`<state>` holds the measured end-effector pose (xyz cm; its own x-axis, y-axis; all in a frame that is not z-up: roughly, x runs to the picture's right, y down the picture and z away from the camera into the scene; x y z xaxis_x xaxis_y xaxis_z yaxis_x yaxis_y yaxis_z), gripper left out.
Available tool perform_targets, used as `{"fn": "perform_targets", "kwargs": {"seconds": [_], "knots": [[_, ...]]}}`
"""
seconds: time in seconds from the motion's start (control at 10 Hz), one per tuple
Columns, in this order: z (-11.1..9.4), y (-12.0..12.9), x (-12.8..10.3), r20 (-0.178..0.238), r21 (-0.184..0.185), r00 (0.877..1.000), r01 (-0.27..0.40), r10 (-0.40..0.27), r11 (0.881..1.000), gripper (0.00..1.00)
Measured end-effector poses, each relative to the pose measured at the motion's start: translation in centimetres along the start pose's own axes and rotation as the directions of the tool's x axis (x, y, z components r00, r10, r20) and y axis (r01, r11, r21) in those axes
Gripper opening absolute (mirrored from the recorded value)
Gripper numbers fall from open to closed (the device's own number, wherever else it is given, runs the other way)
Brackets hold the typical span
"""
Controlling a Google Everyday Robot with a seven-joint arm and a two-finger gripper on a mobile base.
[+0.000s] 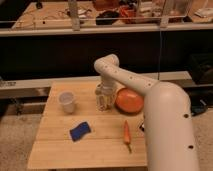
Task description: Knock the bottle over
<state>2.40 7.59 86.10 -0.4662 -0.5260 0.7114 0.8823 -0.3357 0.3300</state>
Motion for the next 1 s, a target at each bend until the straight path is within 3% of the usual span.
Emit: {"fn": "perform_targets", "kwargs": {"seconds": [0.4,0.5,1.0], "knots": [[0.5,-3.3,2.8,0.034,-0.034,0.997,0.066,-0.065,0.997,0.0],[0.2,-4.1,2.9,0.026,-0.046,0.996,0.082,-0.081,0.996,0.0],[-1.3,-4.0,-2.6,0.0,-0.096,0.998,0.07,-0.07,0.993,0.04]]}}
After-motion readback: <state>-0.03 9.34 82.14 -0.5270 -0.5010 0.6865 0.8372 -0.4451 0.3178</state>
